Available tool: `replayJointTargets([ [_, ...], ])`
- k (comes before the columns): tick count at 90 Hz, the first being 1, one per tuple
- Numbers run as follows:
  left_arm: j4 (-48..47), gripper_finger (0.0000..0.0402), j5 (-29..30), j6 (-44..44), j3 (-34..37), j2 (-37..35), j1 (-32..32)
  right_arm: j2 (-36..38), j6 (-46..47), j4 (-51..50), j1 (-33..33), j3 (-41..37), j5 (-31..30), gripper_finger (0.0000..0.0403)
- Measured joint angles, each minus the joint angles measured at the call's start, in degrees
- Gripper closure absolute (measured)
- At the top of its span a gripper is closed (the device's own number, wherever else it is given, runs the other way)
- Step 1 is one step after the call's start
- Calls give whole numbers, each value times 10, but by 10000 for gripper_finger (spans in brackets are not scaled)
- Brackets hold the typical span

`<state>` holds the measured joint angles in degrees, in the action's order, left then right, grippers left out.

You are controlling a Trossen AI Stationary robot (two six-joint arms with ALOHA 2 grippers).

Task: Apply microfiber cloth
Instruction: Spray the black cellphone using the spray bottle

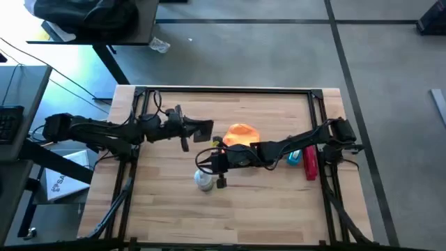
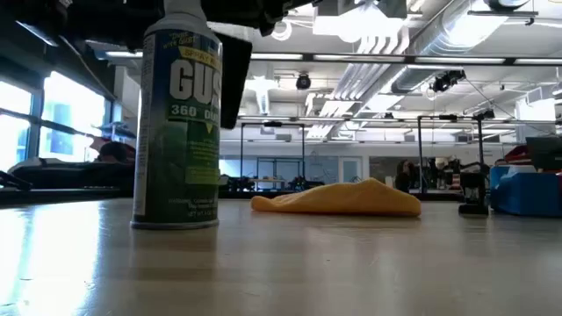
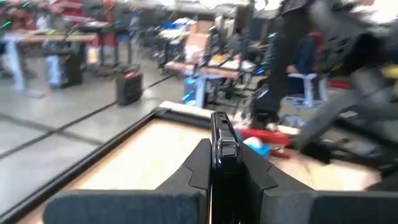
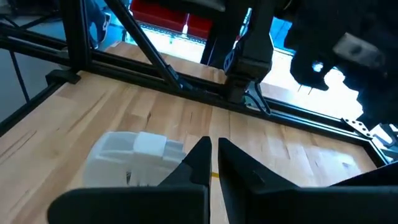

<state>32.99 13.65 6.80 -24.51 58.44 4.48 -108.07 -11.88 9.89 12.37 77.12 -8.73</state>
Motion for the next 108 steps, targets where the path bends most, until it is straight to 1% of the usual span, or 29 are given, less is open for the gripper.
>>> replayJointTargets([
  [6,36,387,20,-11,14,1,2,0,0,0,1,0,0,403],
  [11,92,387,18,-25,24,1,7,0,-1,0,1,0,0,403],
  [18,155,387,-2,-28,26,-4,16,0,-1,0,1,0,2,403],
  [26,174,387,-35,-25,26,-13,23,0,-1,0,1,0,2,403],
  [33,158,387,-55,-15,26,-24,23,0,4,-1,2,0,2,403],
  [42,94,387,-70,-1,26,-35,22,0,4,-1,3,-1,2,403],
  [50,17,387,-71,20,27,-33,22,0,3,-2,3,-1,3,403],
  [59,-44,387,-69,36,28,-26,21,-1,3,-1,3,-1,2,403],
  [69,-68,387,-65,45,28,-10,19,-1,4,-2,3,-1,3,403],
  [74,-56,387,-75,45,28,-1,17,-1,4,-2,3,-1,3,403],
  [84,-18,387,-139,45,28,22,17,-1,5,-2,3,-1,3,403],
  [89,11,387,-161,38,28,35,17,-1,5,-2,3,-1,3,403],
  [96,72,387,-159,23,28,51,19,-1,5,-1,3,-1,3,403],
  [108,177,387,-118,-34,28,53,32,-1,5,2,3,-2,3,403],
])
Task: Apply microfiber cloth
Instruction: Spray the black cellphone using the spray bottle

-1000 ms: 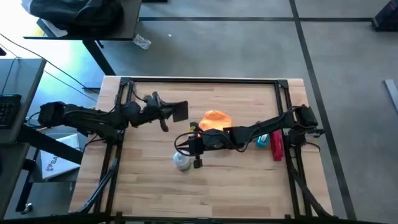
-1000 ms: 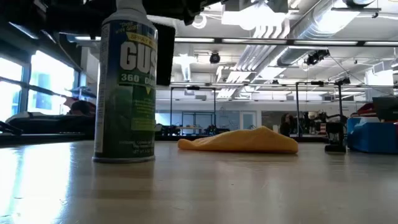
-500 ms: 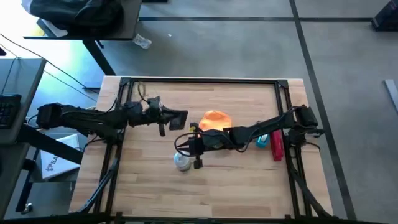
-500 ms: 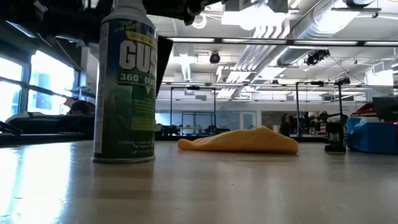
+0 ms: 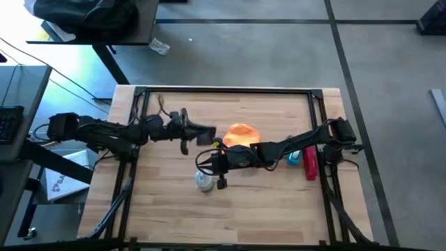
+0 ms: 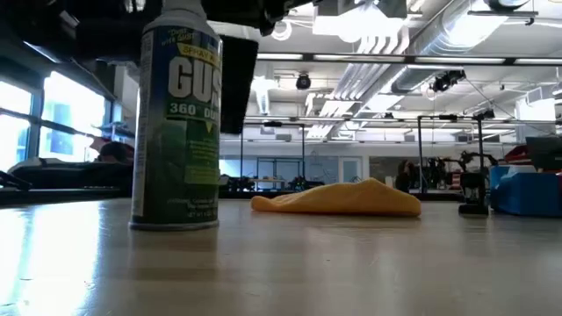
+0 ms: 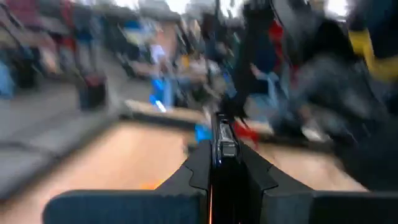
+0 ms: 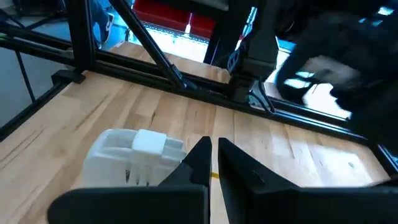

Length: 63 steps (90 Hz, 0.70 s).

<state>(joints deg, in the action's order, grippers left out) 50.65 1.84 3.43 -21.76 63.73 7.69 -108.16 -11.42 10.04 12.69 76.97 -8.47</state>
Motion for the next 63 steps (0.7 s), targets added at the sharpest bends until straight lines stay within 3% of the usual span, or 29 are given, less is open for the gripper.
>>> replayJointTargets([
  [16,93,387,-20,-53,0,-41,8,-1,0,10,0,-1,0,403],
  [32,11,387,-63,-119,0,-75,-7,-2,-9,6,5,15,0,402],
  [50,-140,387,94,-362,0,-61,-42,-3,-30,-45,19,64,0,402],
  [63,-160,387,121,-544,0,-42,-58,1,-26,-88,18,96,0,402],
])
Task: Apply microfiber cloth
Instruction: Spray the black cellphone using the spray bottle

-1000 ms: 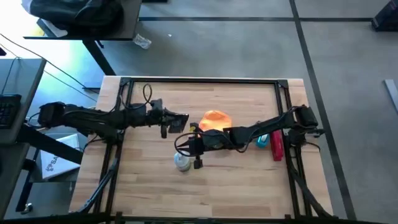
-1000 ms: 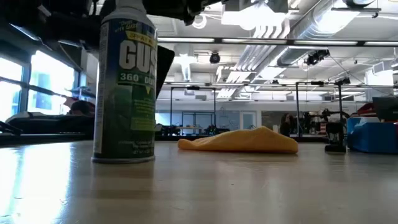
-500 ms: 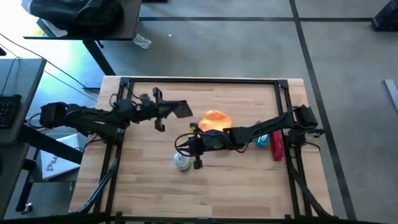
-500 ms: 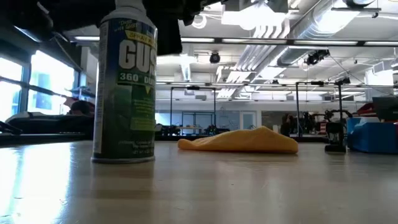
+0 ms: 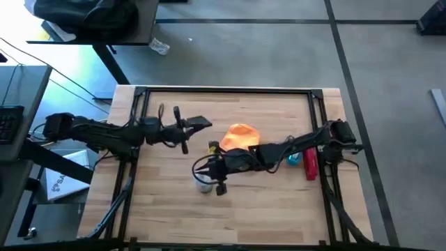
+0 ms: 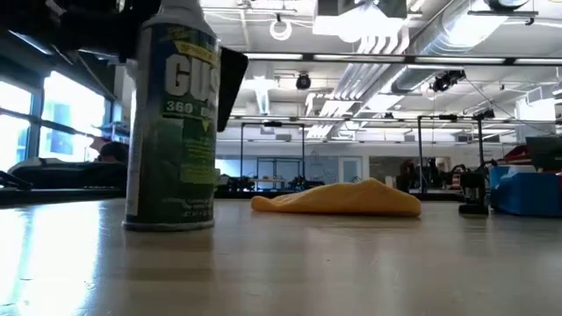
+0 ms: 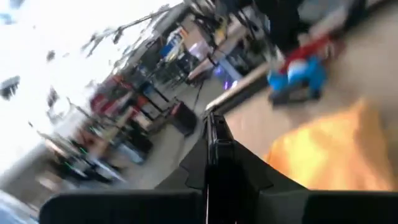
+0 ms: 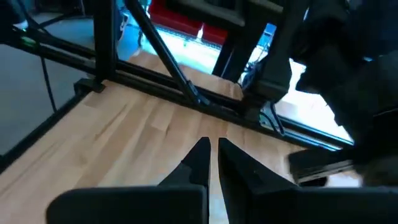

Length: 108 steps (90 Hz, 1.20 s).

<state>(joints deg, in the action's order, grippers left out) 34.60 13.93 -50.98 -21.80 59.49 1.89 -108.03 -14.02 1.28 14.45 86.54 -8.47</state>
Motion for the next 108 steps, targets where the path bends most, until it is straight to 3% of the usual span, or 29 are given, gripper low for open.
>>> replayJointTargets([
  [7,-1,387,33,-79,0,7,-15,9,0,-11,-1,6,-2,402],
  [25,10,387,219,-252,0,32,-84,33,12,-26,-13,7,11,402],
  [36,60,387,240,-308,4,67,-140,30,14,-16,-24,7,61,402],
  [47,80,388,299,-393,5,125,-161,18,18,-8,-24,7,48,402],
  [68,157,388,322,-558,5,227,-158,-7,25,-12,0,7,-33,403],
  [85,207,388,321,-565,4,254,-174,-18,35,-22,9,7,-49,403],
  [108,224,388,329,-553,4,249,-251,-17,26,-34,21,7,-97,403],
])
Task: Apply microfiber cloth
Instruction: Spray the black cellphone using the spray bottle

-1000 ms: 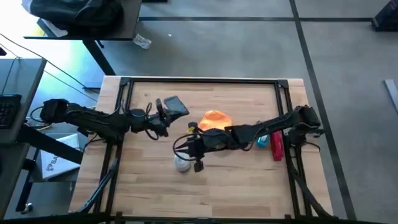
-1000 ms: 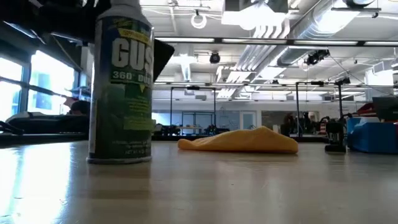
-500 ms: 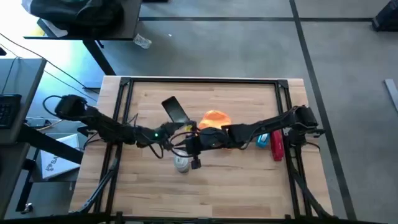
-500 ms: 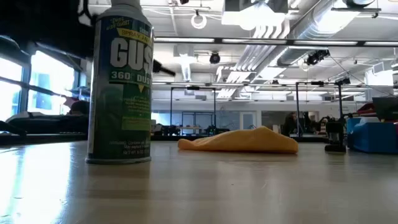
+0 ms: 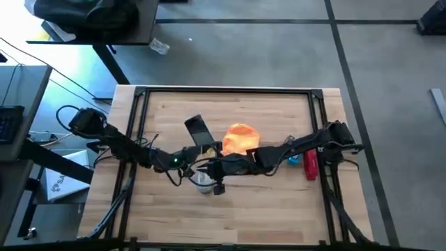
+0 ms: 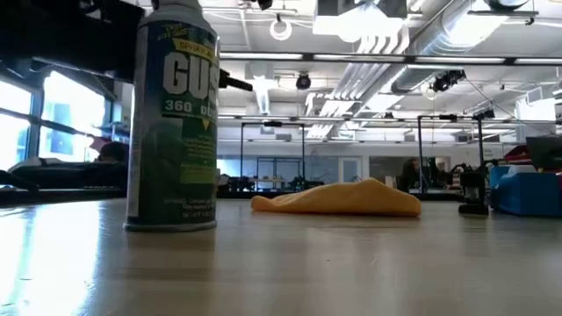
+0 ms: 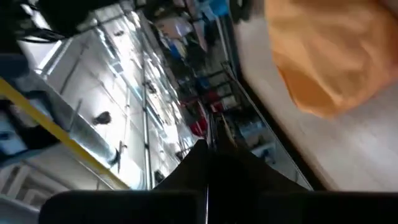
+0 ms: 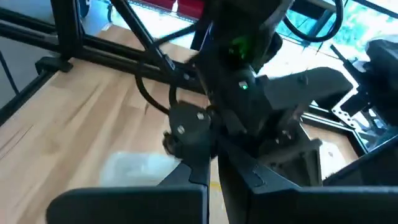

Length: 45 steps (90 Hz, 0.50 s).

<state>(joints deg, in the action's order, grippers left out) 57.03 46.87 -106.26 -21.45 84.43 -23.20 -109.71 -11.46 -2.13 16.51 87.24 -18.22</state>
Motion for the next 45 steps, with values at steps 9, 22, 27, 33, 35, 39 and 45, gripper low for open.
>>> replayJointTargets([
  [9,1,388,-3,1,0,0,-16,11,-9,3,1,0,-3,403],
  [22,2,389,3,-5,0,0,-31,23,-13,10,1,1,8,403],
  [27,4,390,2,-5,0,0,-41,22,-10,5,0,0,24,403],
  [33,3,390,3,-6,0,0,-53,22,-8,3,-2,0,40,403],
  [35,3,390,3,-7,0,0,-57,21,-8,3,-4,0,45,403],
  [39,4,390,3,-8,0,0,-64,19,-6,5,-7,0,54,403],
  [45,8,390,6,-8,0,0,-70,17,-7,-3,-11,0,66,403],
])
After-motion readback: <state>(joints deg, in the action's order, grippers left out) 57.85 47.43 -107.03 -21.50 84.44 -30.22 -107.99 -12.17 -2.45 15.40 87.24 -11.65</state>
